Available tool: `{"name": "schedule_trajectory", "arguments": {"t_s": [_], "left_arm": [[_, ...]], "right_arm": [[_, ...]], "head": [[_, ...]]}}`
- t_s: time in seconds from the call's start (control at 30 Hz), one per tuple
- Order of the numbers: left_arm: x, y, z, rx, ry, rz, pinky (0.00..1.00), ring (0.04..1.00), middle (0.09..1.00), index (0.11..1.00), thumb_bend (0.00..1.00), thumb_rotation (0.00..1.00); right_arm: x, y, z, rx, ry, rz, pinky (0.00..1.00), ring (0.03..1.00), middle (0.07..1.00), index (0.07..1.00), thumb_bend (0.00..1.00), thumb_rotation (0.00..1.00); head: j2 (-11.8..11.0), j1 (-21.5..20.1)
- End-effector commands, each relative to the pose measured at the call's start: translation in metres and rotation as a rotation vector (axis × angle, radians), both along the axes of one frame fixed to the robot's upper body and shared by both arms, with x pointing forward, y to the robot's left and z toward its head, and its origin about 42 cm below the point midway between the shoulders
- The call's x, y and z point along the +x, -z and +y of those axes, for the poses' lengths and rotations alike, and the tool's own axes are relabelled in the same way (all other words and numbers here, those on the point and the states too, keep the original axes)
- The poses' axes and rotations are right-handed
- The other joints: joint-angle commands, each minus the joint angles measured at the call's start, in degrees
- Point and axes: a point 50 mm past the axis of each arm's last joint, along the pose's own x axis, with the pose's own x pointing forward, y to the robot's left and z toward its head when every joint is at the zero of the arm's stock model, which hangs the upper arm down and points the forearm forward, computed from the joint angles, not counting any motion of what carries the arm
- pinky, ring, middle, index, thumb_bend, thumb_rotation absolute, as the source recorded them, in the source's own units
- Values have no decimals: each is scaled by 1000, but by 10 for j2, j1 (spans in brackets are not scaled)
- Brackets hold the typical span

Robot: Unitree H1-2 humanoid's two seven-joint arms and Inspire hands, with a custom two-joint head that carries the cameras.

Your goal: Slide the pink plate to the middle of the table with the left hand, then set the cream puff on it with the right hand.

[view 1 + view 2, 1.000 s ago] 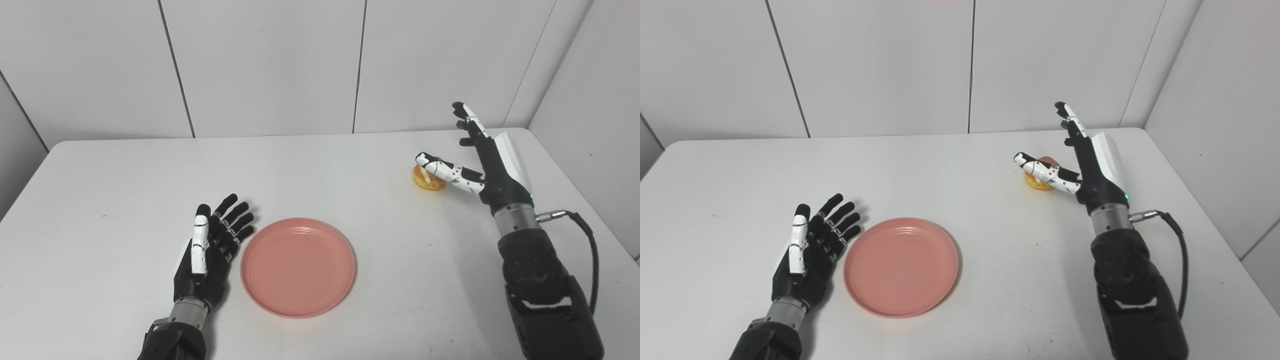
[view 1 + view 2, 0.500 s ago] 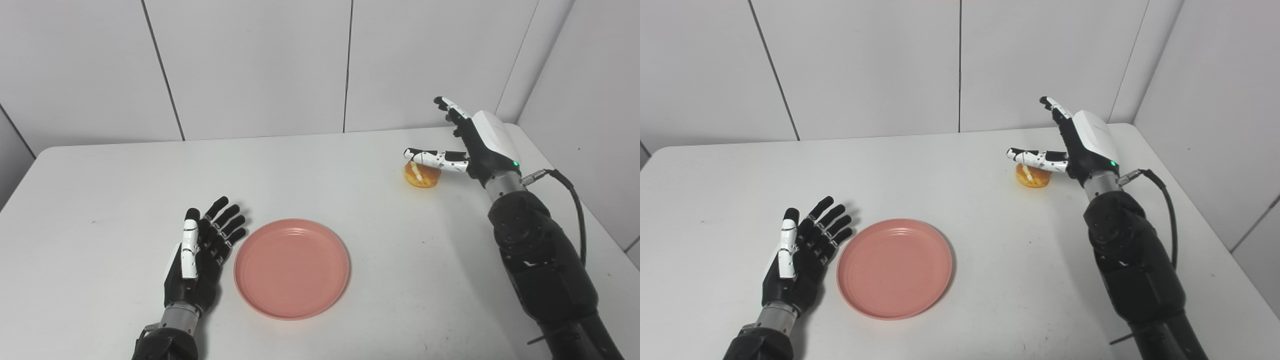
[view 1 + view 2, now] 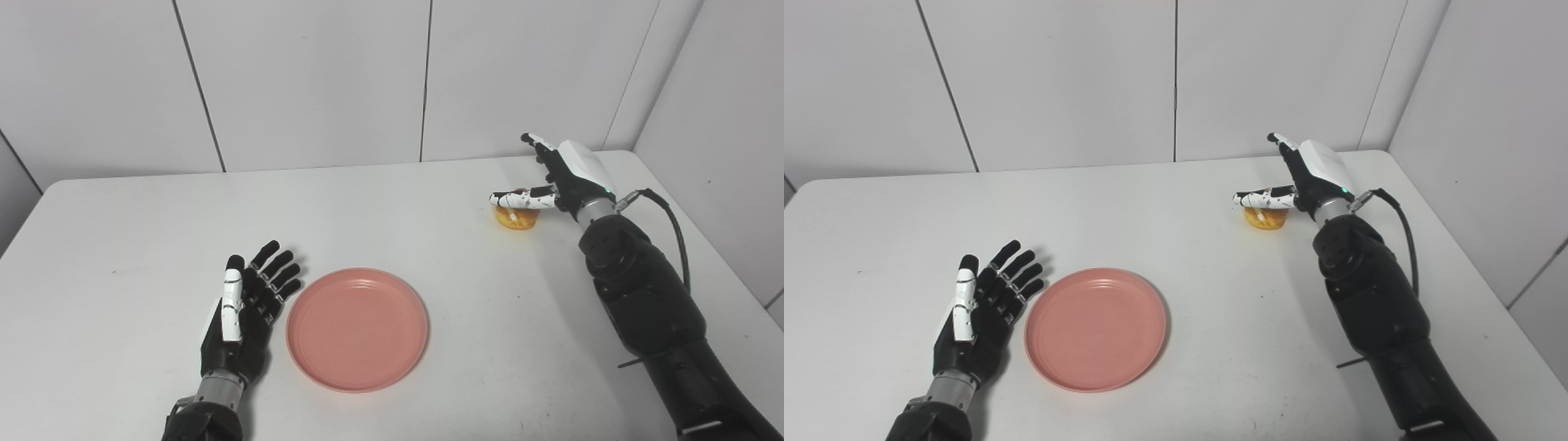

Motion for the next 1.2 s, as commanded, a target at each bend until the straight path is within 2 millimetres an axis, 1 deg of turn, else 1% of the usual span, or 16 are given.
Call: {"name": "schedule_trajectory", "arguments": {"t_s": [0.0, 0.03, 0.1, 0.23, 0.43, 0.5, 0.7, 0.77, 0.9, 1.07, 1.17], "left_arm": [[1, -3, 0, -2, 5, -27, 849, 839, 846, 835, 537, 1000], [1, -3, 0, -2, 5, -26, 849, 840, 847, 835, 537, 1000], [1, -3, -1, -3, 7, -25, 849, 841, 846, 832, 533, 1000], [1, -4, -2, -3, 7, -28, 847, 838, 843, 830, 535, 1000], [1, -3, -3, -1, 10, -29, 856, 845, 851, 838, 535, 1000], [1, -3, -3, 1, 13, -31, 859, 848, 855, 842, 533, 1000], [0, -4, -2, 2, 8, -25, 853, 845, 853, 839, 539, 1000], [0, -4, -1, 3, 9, -26, 857, 848, 855, 841, 537, 1000], [-1, -4, -1, 5, 11, -29, 858, 847, 856, 842, 535, 1000], [-1, -4, -1, 1, 13, -27, 855, 848, 856, 842, 529, 1000], [-1, -4, -1, 4, 13, -25, 854, 846, 853, 839, 532, 1000]], "right_arm": [[14, -35, -3, -28, -10, -90, 694, 844, 919, 912, 914, 416], [18, -34, -3, -30, -12, -75, 700, 846, 920, 913, 913, 415], [24, -32, -2, -40, -15, -52, 751, 873, 933, 918, 911, 409], [31, -29, -1, -82, -13, -30, 762, 873, 926, 908, 913, 409], [37, -24, -2, -83, -16, 19, 801, 899, 927, 901, 905, 402], [39, -22, -3, -90, -11, 34, 799, 899, 924, 892, 908, 401], [41, -16, -5, -102, -16, 54, 800, 904, 922, 882, 914, 400], [42, -15, -5, -108, -11, 64, 782, 900, 926, 891, 926, 414], [43, -15, -6, -127, -6, 72, 779, 897, 926, 895, 935, 420], [40, -22, -6, -165, -6, 84, 801, 897, 925, 900, 934, 437], [38, -26, -6, -169, -15, 83, 790, 893, 926, 900, 933, 430]], "head": [[0, 1], [-2, 1], [-2, 2], [-3, 3], [-3, 6], [-3, 5], [0, 4], [1, 3], [2, 1], [3, 1], [3, 1]]}}
